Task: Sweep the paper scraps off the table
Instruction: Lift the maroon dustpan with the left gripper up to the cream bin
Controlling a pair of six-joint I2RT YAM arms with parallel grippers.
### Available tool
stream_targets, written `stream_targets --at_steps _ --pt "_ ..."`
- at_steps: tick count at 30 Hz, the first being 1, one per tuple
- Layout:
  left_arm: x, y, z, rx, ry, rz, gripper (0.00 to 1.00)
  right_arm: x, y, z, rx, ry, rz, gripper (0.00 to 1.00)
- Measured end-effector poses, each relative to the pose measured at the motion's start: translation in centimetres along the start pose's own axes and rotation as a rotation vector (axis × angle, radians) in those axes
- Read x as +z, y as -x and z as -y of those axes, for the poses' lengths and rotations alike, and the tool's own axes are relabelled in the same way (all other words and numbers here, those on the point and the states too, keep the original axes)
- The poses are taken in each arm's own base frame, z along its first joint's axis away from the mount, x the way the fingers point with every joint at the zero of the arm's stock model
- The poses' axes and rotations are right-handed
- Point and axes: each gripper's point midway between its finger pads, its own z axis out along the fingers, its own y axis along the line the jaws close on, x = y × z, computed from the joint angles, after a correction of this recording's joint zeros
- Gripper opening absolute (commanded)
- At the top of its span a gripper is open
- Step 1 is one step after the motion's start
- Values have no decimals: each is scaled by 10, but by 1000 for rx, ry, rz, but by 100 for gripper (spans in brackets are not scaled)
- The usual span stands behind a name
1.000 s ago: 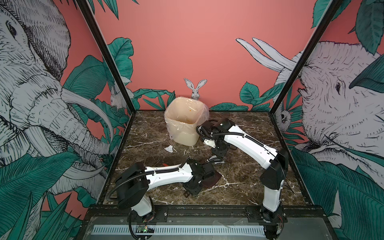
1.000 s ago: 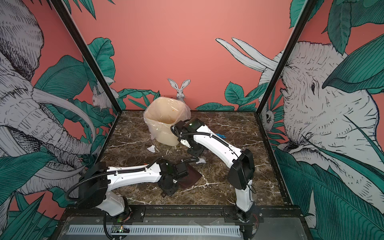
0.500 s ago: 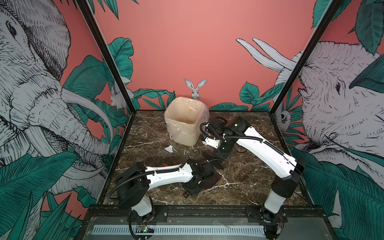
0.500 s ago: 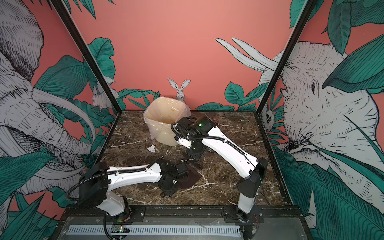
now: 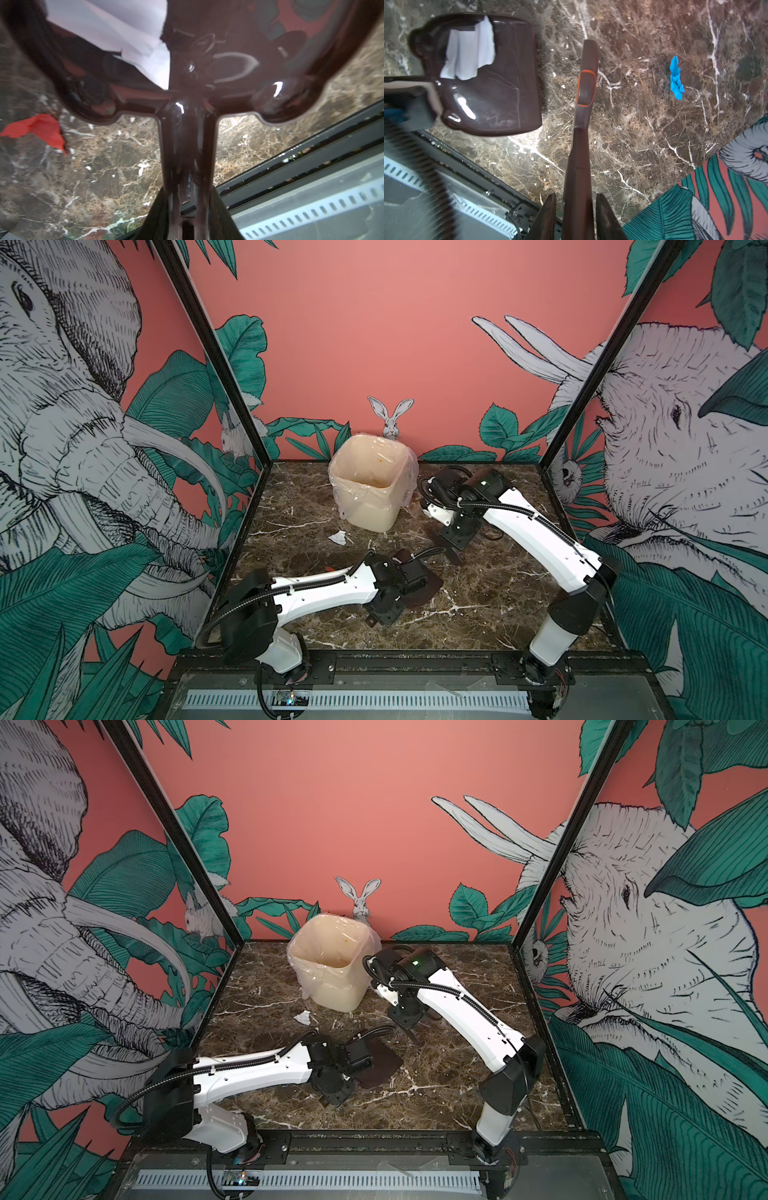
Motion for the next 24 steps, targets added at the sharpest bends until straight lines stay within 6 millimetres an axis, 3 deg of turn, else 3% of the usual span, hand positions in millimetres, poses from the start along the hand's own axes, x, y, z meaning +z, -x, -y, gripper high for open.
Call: stream_targets --at_steps 10,24 --pt "-60 11 -12 11 10 125 0 0 -32 20 131 33 43 0" --pt "-135 5 -27 27 25 158 0 10 -39 22 177 88 35 0"
